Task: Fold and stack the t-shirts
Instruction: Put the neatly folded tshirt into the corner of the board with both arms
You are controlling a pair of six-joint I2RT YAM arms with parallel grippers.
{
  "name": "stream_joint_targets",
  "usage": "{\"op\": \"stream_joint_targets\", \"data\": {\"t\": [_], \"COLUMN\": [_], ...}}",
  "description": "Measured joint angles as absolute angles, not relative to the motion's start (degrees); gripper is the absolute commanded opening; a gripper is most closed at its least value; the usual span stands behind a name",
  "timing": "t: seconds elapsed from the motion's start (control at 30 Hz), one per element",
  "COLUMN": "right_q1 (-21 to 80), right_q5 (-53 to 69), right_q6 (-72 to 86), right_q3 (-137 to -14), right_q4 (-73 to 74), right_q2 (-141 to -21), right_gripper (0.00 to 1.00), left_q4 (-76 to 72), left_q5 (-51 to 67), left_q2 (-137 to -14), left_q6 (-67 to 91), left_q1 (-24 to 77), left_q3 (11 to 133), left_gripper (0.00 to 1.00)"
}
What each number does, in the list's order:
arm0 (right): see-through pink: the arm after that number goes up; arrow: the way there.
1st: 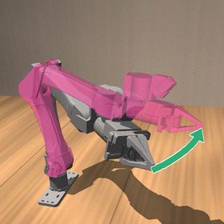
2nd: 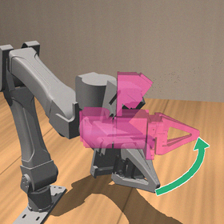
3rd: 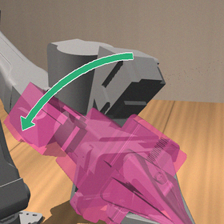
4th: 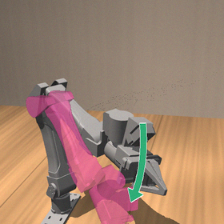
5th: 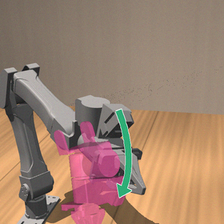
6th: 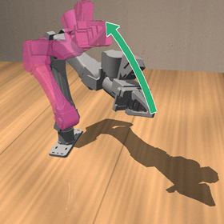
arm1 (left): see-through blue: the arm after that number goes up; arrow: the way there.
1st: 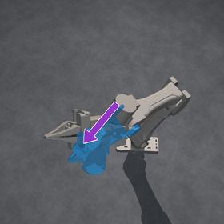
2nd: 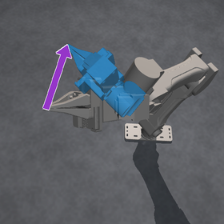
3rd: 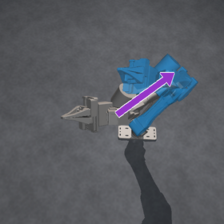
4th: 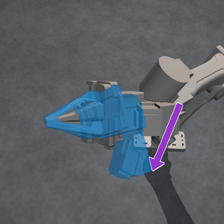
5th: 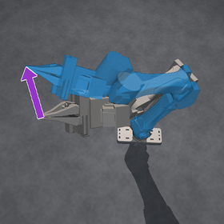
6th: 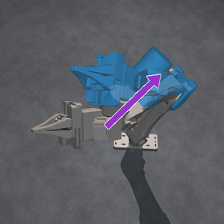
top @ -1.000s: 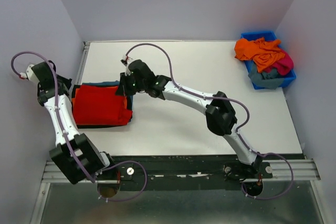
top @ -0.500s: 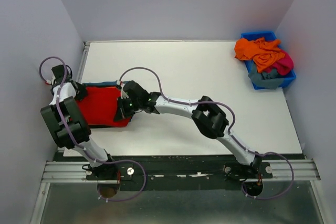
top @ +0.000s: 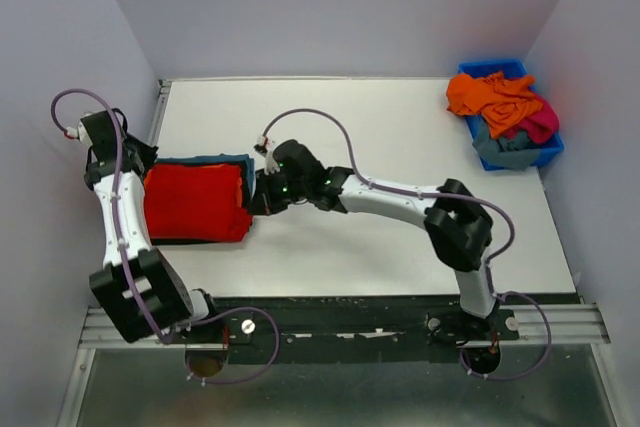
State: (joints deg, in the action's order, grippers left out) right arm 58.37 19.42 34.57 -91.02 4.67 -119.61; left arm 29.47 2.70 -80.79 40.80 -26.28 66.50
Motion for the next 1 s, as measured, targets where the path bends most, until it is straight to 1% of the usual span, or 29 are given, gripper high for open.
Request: {"op": "stream_joint_targets", "data": {"t": [0.1, 0.17, 0.23, 0.27, 0.3, 0.33, 0.37, 0.4, 0.47, 0.5, 0.53, 0.57, 0.6, 0.67, 0.73, 0.77, 0.8, 0.9, 1.0], "right_q1": [56.23, 53.98, 51.96, 51.16, 50.57, 50.28, 50.15, 50.06, 49.76, 49.74, 49.74, 49.65, 49.52, 49.36, 49.23, 49.12, 49.08, 48.99, 48.99], "right_q5": [18.55, 17.34, 14.74, 12.82, 10.76, 8.45, 6.57, 4.84, 1.87, -0.19, -2.24, -4.34, -6.31, -10.13, -13.47, -15.09, -16.86, -21.74, -26.30], "right_q6": [32.97, 31.88, 30.50, 29.61, 28.80, 27.88, 26.89, 25.89, 24.05, 23.05, 22.39, 21.91, 21.43, 20.86, 20.80, 20.84, 20.86, 21.10, 21.80], "right_q3": [-84.71, -78.04, -72.12, -68.88, -65.71, -62.41, -59.20, -55.86, -50.39, -48.53, -47.20, -45.93, -44.45, -40.60, -36.14, -33.65, -31.20, -24.75, -20.27], "right_q4": [1.54, -0.16, -1.26, -1.80, -1.91, -2.09, -2.24, -2.83, -2.87, -2.66, -2.42, -2.39, -2.44, -2.63, -3.03, -3.14, -3.16, -2.98, -2.70], "right_q2": [-111.28, -104.25, -98.15, -95.13, -91.96, -88.66, -85.30, -81.95, -75.55, -72.90, -70.74, -68.75, -66.65, -62.13, -57.82, -55.55, -53.32, -46.74, -40.34], "right_gripper": [0.02, 0.07, 0.12, 0.18, 0.33, 0.57, 0.79, 0.93, 0.95, 0.96, 0.96, 0.96, 0.96, 0.96, 0.96, 0.96, 0.96, 0.96, 0.96], "left_q4": [28.99, 28.93, 30.20, 30.28, 30.63, 30.87, 31.14, 31.16, 31.03, 30.94, 30.61, 29.54, 28.64, 26.33, 22.98, 20.32, 18.00, 8.54, 1.30], "left_q5": [3.22, 3.22, 3.25, 3.38, 3.62, 3.64, 3.66, 3.27, 2.85, 2.09, 1.45, 0.73, 0.27, -1.45, -3.86, -5.41, -6.09, -9.02, -11.05], "left_q2": [-71.24, -63.42, -57.52, -54.37, -52.21, -50.17, -48.62, -47.24, -46.19, -46.57, -47.33, -49.17, -50.59, -53.74, -56.03, -56.62, -56.64, -56.62, -56.99], "left_q6": [39.94, 39.44, 39.00, 38.54, 38.28, 38.00, 37.95, 38.00, 38.65, 39.27, 39.94, 40.62, 41.21, 42.37, 43.22, 43.00, 42.87, 40.91, 38.00], "left_q1": [-25.47, -25.36, -25.36, -25.30, -25.15, -24.12, -22.72, -19.86, -13.41, -8.93, -5.04, 0.19, 3.64, 10.81, 18.50, 22.83, 25.71, 32.16, 36.10], "left_q3": [63.13, 57.98, 53.28, 50.48, 48.38, 46.37, 44.88, 43.40, 41.71, 41.45, 41.45, 41.50, 41.58, 41.56, 41.28, 40.75, 40.14, 36.71, 33.01], "left_gripper": [0.00, 0.00, 0.02, 0.03, 0.04, 0.05, 0.06, 0.07, 0.11, 0.15, 0.21, 0.34, 0.50, 0.71, 0.81, 0.92, 0.99, 0.99, 0.99]}}
